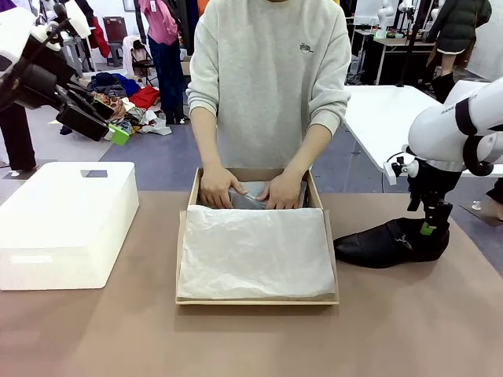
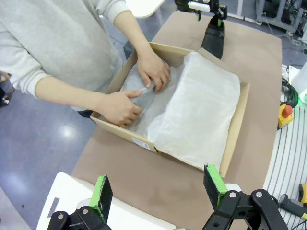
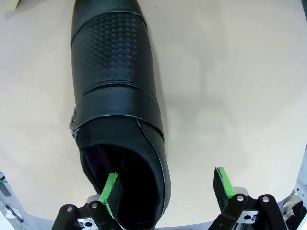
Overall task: Pack the shoes into the box.
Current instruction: Place the other shoe of the Shoes into the Shoes Box.
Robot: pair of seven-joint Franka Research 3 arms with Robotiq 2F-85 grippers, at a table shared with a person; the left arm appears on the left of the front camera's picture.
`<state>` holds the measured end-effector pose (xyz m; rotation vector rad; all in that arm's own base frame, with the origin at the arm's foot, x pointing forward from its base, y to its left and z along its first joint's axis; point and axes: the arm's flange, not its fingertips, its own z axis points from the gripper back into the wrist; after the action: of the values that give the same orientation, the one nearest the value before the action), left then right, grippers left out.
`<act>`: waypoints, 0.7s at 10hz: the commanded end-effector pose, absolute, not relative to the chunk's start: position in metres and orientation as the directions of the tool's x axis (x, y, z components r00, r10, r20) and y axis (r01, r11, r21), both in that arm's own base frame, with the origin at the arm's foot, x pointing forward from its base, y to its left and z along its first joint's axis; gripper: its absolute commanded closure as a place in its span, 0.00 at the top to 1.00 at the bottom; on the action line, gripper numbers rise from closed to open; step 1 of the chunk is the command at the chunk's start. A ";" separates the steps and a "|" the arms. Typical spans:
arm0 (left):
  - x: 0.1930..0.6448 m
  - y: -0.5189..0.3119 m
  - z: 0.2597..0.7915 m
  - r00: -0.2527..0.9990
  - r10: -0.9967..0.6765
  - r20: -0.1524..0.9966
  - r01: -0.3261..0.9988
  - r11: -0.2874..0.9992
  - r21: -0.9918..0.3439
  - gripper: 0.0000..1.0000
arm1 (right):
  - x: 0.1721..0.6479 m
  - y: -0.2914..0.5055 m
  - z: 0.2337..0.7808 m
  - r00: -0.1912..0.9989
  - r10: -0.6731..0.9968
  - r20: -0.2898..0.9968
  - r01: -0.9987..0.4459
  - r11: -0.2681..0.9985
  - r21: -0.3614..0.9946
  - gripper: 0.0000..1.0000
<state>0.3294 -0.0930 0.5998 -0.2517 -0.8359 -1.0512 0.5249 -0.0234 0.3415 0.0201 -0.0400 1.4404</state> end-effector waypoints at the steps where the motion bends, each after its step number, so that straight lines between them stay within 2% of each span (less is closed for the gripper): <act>1: 0.330 -0.092 0.600 0.219 -0.661 0.718 0.850 0.490 0.191 1.00 | 0.528 -0.031 0.333 0.108 0.989 0.104 -0.994 0.111 -0.022 1.00; 4: 0.330 -0.092 0.600 0.219 -0.661 0.718 0.850 0.490 0.191 1.00 | 0.533 -0.034 0.320 0.164 0.978 0.131 -0.986 0.163 0.021 0.98; 7: 0.330 -0.092 0.600 0.219 -0.661 0.718 0.850 0.490 0.191 1.00 | 0.534 -0.036 0.318 0.193 0.973 0.125 -0.981 0.188 0.051 0.53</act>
<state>0.3294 -0.0930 0.5997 -0.2517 -0.8359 -1.0512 0.5275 -0.0339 0.3132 0.0998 -0.0491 1.3777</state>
